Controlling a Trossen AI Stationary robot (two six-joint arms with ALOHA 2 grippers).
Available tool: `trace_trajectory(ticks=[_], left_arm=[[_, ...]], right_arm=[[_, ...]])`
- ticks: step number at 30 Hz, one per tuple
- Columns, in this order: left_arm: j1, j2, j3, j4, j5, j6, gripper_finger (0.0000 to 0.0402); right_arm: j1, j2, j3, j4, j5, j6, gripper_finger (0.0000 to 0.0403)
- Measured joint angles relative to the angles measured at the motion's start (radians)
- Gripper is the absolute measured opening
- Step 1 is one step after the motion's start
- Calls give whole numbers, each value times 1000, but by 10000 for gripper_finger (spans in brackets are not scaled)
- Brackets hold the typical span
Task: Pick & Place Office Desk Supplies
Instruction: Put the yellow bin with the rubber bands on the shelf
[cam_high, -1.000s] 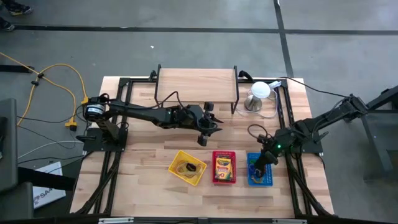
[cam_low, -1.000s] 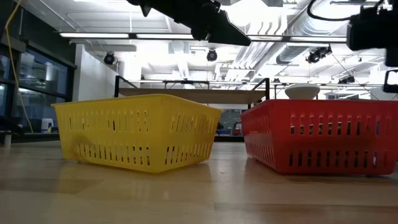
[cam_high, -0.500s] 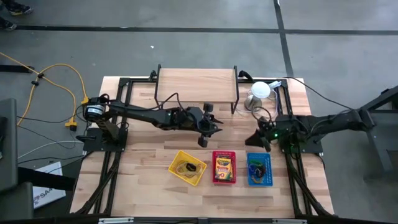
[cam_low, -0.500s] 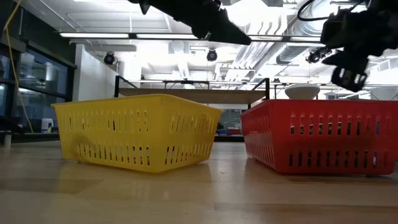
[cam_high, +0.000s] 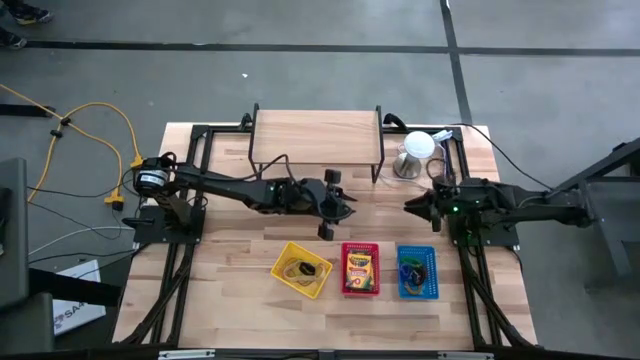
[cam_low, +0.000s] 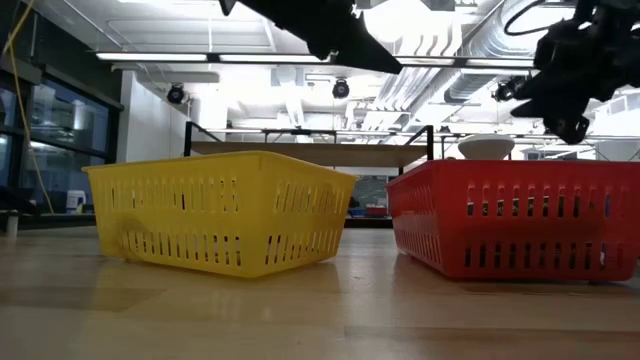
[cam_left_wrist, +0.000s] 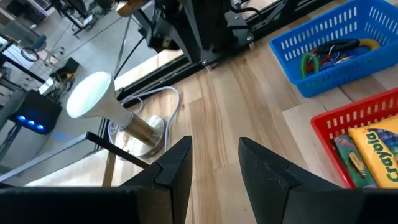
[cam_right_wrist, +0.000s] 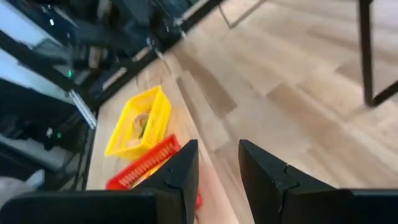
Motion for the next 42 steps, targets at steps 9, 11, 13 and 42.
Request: trace_trajectory(ticks=[9,11,13,42], left_arm=[[0,0,0,-9,0,-18,124],[0,0,0,-10,0,-20,124],[0,0,0,-13,0,-21,124],[0,0,0,-11,2,-29,124]], right_arm=[[56,-144,-1,-9,82,-56,103],[72,-156,-18,30,109,-64,103],[88,-171,-60,106,111,-81,103],[145,-189,-287,407,-24,-3,103]])
